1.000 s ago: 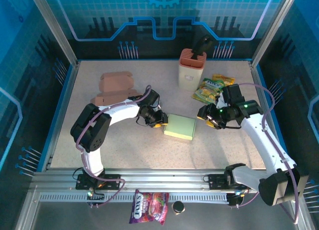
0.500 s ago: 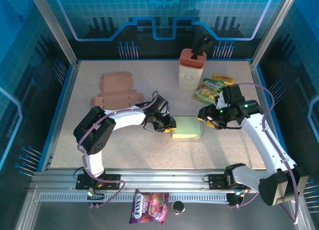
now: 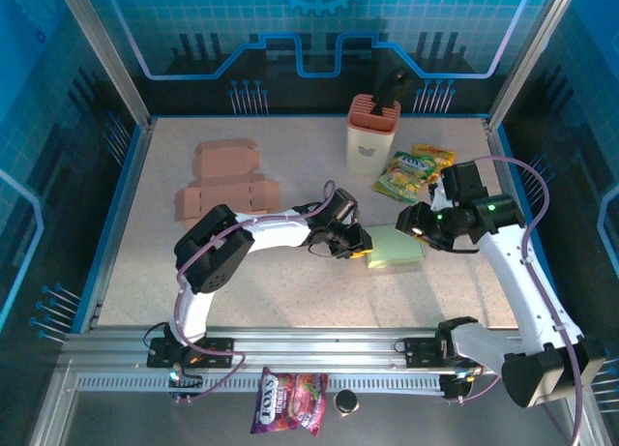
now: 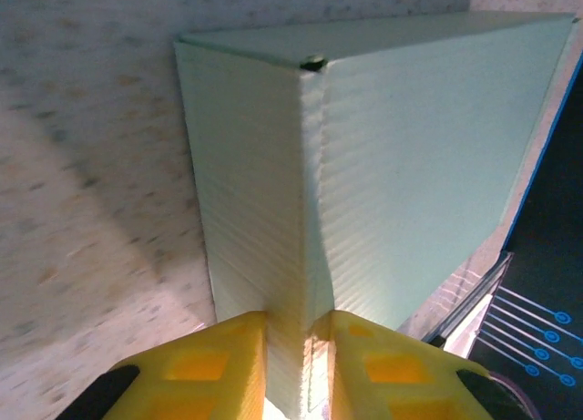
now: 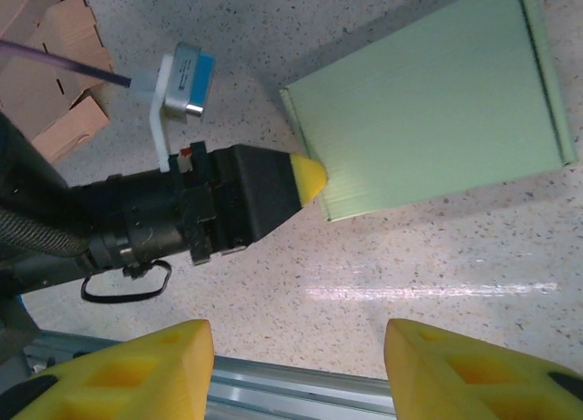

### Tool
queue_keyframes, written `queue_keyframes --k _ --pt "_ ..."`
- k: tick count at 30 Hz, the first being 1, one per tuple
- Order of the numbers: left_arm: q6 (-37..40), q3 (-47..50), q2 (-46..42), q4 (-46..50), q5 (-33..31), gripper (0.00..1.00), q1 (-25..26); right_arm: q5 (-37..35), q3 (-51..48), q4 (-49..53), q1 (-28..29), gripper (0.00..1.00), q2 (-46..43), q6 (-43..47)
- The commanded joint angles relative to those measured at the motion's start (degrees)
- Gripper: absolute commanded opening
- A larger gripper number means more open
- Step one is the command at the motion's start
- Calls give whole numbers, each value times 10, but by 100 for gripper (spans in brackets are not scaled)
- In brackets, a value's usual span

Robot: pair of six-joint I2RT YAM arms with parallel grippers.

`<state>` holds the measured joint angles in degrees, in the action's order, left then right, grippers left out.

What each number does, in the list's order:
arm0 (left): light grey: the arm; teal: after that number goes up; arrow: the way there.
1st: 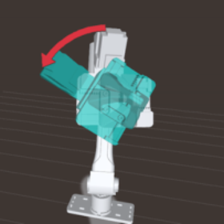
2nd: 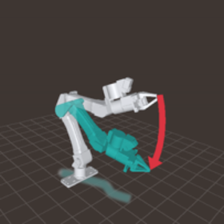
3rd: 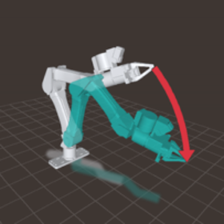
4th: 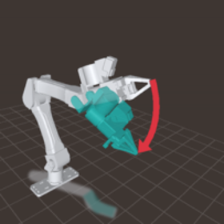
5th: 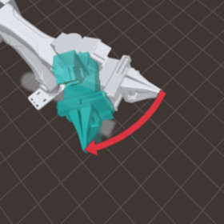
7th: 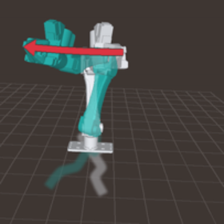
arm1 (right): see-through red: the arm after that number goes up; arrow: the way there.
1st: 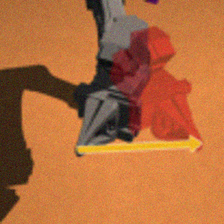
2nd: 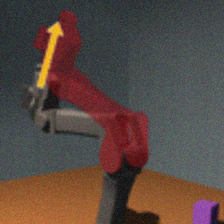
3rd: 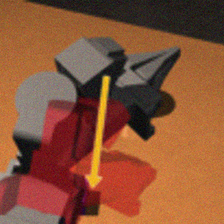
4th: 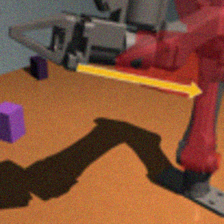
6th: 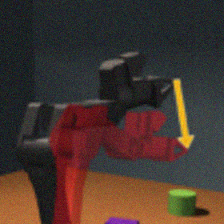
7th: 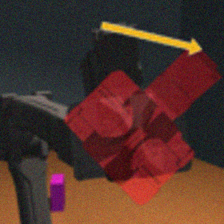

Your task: Fold the paper box

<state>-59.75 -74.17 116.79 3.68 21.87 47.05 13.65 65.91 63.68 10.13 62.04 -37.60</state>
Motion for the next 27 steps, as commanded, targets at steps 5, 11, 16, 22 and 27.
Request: queue_keyframes --k 5,11,16,22,27 --pt "-41 -84 84 -10 -14 22 32 -5 19 42 -15 53 -24 23" --pt "-50 -135 123 -18 -19 22 42 -2 24 49 -15 54 -32 27" --pt "-40 -123 109 -40 -22 28 41 8 30 47 -16 54 -36 30" --pt "18 -114 34 37 -35 41 31 21 23 31 -15 56 -46 25" --pt "59 -62 -79 152 -70 41 -26 20 10 0 -11 56 -65 17"
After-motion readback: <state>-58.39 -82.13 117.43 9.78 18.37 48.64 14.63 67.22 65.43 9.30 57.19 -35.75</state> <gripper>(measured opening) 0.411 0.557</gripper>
